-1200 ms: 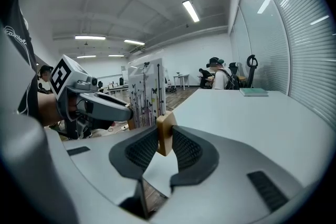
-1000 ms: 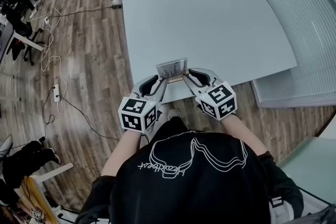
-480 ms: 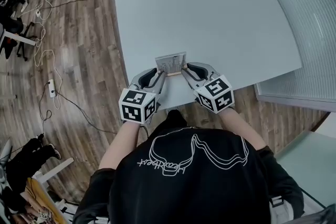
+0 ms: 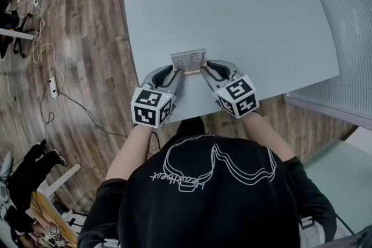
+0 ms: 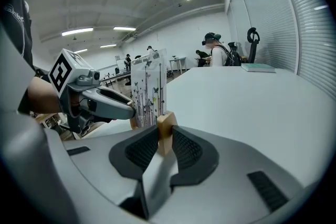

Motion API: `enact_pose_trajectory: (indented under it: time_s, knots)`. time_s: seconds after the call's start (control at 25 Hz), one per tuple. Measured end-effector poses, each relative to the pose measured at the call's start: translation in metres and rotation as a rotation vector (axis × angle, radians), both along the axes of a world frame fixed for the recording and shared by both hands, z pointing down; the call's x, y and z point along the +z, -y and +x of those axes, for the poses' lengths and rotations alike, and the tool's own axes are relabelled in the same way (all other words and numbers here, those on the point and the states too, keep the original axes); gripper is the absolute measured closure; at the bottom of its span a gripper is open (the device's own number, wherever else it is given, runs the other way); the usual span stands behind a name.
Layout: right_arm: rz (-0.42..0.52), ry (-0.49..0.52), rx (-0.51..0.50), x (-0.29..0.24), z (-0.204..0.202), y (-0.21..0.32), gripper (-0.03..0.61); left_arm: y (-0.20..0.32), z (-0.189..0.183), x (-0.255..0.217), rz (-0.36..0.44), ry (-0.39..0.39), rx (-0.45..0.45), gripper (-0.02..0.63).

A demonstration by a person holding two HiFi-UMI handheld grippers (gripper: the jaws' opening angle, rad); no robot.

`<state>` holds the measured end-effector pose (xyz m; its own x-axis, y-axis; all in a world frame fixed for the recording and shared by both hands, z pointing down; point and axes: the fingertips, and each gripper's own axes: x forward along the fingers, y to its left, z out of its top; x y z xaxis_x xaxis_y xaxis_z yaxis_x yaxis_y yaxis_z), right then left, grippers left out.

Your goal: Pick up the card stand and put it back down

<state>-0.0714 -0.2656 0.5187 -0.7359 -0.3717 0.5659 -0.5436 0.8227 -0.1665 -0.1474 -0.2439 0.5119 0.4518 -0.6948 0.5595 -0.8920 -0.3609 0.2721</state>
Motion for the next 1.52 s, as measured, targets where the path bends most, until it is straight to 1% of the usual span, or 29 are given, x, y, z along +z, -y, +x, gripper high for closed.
enact_pose_trajectory:
  time_s: [0.28, 0.48, 0.6, 0.92, 1.04, 1.28, 1.36, 1.44, 1.52]
  knots:
    - [0.01, -0.016, 0.0, 0.009, -0.003, 0.013, 0.492, 0.013, -0.002, 0.012, -0.018, 0.013, -0.002, 0.502]
    - [0.009, -0.022, -0.011, 0.015, -0.003, 0.014, 0.492, 0.012, -0.002, 0.017, -0.028, 0.025, 0.019, 0.502]
    - [0.001, -0.026, -0.013, 0.018, -0.003, 0.012, 0.491, 0.012, -0.003, 0.02, -0.04, 0.019, 0.009, 0.502]
    - [0.009, -0.049, -0.034, 0.023, -0.003, 0.01, 0.488, 0.012, -0.002, 0.021, -0.03, 0.049, 0.033, 0.502]
    - [0.014, -0.055, -0.039, 0.025, -0.004, 0.01, 0.486, 0.012, -0.004, 0.023, -0.026, 0.049, 0.034, 0.502]
    - [-0.003, -0.047, -0.042, 0.025, -0.003, 0.007, 0.483, 0.01, -0.002, 0.023, -0.019, 0.042, 0.026, 0.502]
    - [0.0, -0.048, -0.041, 0.024, -0.002, 0.004, 0.483, 0.007, -0.001, 0.023, -0.022, 0.026, 0.015, 0.5]
    - [0.011, -0.036, -0.031, 0.019, 0.0, 0.004, 0.479, 0.004, 0.0, 0.021, -0.022, 0.015, 0.006, 0.487]
    - [0.022, -0.005, -0.015, 0.01, 0.004, 0.005, 0.468, 0.002, -0.002, 0.015, -0.007, 0.019, -0.006, 0.477]
